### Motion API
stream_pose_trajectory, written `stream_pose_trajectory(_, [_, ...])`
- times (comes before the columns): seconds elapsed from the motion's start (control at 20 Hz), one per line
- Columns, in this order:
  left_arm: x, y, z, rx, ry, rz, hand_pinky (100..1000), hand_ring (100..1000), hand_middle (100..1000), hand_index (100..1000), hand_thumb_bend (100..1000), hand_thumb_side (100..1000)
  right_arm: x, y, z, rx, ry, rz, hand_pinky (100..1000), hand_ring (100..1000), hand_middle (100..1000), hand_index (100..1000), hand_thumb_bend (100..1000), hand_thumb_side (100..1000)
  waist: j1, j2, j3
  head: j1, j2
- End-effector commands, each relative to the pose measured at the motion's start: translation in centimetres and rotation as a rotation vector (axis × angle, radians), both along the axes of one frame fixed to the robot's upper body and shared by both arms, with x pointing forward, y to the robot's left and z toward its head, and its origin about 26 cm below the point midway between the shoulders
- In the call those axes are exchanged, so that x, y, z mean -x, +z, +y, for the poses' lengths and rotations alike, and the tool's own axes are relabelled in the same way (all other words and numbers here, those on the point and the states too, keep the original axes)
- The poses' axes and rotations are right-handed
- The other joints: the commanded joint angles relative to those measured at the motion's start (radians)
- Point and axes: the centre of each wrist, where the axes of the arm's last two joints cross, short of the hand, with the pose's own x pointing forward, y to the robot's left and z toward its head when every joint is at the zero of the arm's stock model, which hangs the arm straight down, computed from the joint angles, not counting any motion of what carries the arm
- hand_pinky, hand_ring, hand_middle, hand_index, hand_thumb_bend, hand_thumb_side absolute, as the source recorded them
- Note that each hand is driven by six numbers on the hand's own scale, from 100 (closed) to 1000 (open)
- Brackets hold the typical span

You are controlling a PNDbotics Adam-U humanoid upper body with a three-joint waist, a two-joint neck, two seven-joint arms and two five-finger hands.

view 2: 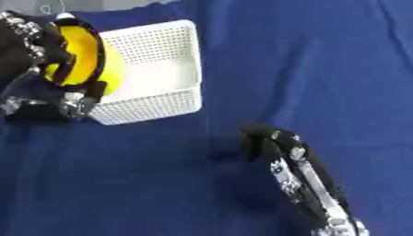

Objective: Pick up objects on the table and place them in the box.

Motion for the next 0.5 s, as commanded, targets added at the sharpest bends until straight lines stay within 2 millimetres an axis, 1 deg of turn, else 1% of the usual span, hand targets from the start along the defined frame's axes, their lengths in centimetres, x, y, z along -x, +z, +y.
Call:
stream_pose_trajectory(0.05, [-0.4,0.8,1.0,-0.022,0.032,-0.041,100,100,100,197,100,633,0.0,0.6,0.3,-0.01,0.002,-0.018,503,556,601,830,100,984,-0.002,-0.015,0.001,0.008,-0.016])
stream_pose_trajectory(0.15, [-0.8,0.6,1.4,-0.021,0.044,-0.039,100,100,100,206,100,632,0.0,0.7,0.3,-0.01,0.002,-0.018,503,556,601,830,100,985,-0.002,-0.013,0.001,0.008,-0.016])
stream_pose_trajectory(0.2, [-1.0,0.4,1.6,-0.023,0.052,-0.037,100,100,100,230,100,631,0.0,0.7,0.3,-0.01,0.002,-0.018,503,556,602,830,100,986,-0.002,-0.012,0.001,0.008,-0.016])
stream_pose_trajectory(0.25, [-1.2,0.3,1.7,-0.024,0.059,-0.034,100,100,100,234,100,631,0.0,0.7,0.4,-0.009,0.002,-0.018,503,556,602,830,100,986,-0.002,-0.011,0.001,0.008,-0.016])
stream_pose_trajectory(0.3, [-1.4,0.2,1.9,-0.025,0.066,-0.031,100,100,100,286,100,631,0.0,0.7,0.4,-0.009,0.002,-0.018,503,556,602,830,100,986,-0.003,-0.01,0.001,0.009,-0.016])
stream_pose_trajectory(0.35, [-1.5,0.1,2.0,-0.027,0.073,-0.029,100,100,100,266,100,631,0.0,0.7,0.4,-0.009,0.002,-0.018,503,556,602,830,100,986,-0.003,-0.01,0.001,0.009,-0.016])
stream_pose_trajectory(0.4, [-1.6,0.1,2.1,-0.03,0.081,-0.027,100,100,128,423,100,652,0.0,0.7,0.4,-0.009,0.002,-0.018,503,556,602,830,100,988,-0.003,-0.009,0.001,0.008,-0.016])
stream_pose_trajectory(0.45, [-1.7,0.0,2.2,-0.035,0.092,-0.022,100,100,128,423,100,652,0.0,0.8,0.4,-0.009,0.001,-0.018,503,556,602,830,100,988,-0.004,-0.008,0.002,0.008,-0.016])
stream_pose_trajectory(0.5, [-1.8,-0.1,2.3,-0.044,0.104,-0.012,100,247,338,570,100,741,0.0,0.8,0.5,-0.008,0.001,-0.018,503,556,602,830,100,989,-0.004,-0.007,0.002,0.008,-0.016])
